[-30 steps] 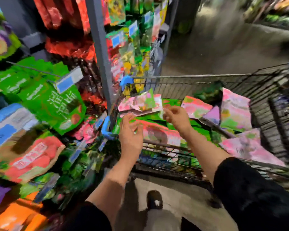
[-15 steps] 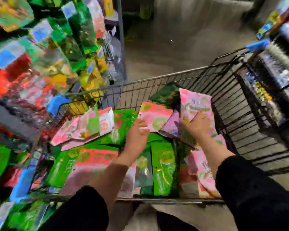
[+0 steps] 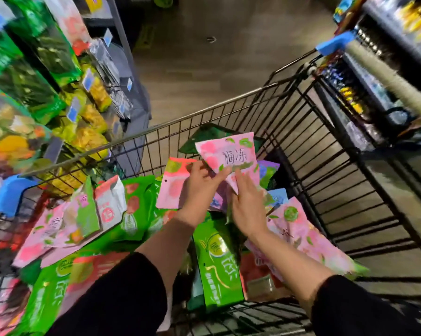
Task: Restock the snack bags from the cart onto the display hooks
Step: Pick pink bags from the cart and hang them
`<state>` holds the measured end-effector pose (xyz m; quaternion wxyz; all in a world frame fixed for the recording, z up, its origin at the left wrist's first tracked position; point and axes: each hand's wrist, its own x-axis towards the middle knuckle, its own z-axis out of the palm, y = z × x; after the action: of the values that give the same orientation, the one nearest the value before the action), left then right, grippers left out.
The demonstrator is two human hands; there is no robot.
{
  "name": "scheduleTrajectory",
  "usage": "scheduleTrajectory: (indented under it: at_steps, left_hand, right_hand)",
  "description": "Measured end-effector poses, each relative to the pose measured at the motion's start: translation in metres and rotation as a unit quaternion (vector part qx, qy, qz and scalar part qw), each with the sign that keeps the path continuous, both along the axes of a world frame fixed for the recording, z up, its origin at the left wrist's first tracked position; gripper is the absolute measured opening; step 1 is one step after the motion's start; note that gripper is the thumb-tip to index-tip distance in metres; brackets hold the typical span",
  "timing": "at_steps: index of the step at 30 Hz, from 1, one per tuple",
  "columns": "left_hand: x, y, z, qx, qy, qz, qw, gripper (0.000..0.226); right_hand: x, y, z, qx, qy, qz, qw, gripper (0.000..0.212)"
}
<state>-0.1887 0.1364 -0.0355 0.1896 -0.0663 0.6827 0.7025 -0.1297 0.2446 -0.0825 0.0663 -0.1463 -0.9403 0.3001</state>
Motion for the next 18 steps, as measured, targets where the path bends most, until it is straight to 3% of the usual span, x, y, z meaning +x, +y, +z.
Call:
scheduleTrajectory:
  at_steps: [4,7,9,10,12,15,18]
  left_hand:
    - [-0.016,-0.007,-0.021,-0.095,-0.011,0.056,0.994,0.082]
    - [-0.019,-0.026,-0.044,-0.123,-0.029,0.104,0.987,0.078]
    - [-0.009,-0.034,-0.030,-0.112,-0.035,0.131,0.985,0.058]
    - [-0.005,-0.036,-0.025,-0.106,-0.031,0.140,0.984,0.048]
    - [-0.003,-0.042,-0.021,-0.119,-0.011,0.162,0.979,0.038]
    - [0.000,-0.054,-0.022,-0.103,0.006,0.173,0.979,0.027]
    - [0.007,-0.064,-0.019,-0.085,0.011,0.180,0.980,0.011]
  right_hand:
    - [0.013,-0.009,0.013,0.013,-0.001,0.073,0.997,0.068]
    - [0.003,0.007,0.030,-0.093,0.084,-0.015,0.992,0.052]
    - [-0.017,0.032,0.026,-0.051,0.108,-0.091,0.989,0.034]
    - [-0.028,0.045,0.022,-0.023,0.088,-0.117,0.989,0.027]
    - [-0.050,0.070,0.016,-0.003,0.009,-0.136,0.991,0.033]
    - [-0.074,0.089,0.016,-0.047,-0.104,-0.113,0.987,0.026]
    - [-0.086,0.087,0.013,-0.114,-0.151,-0.111,0.976,0.030]
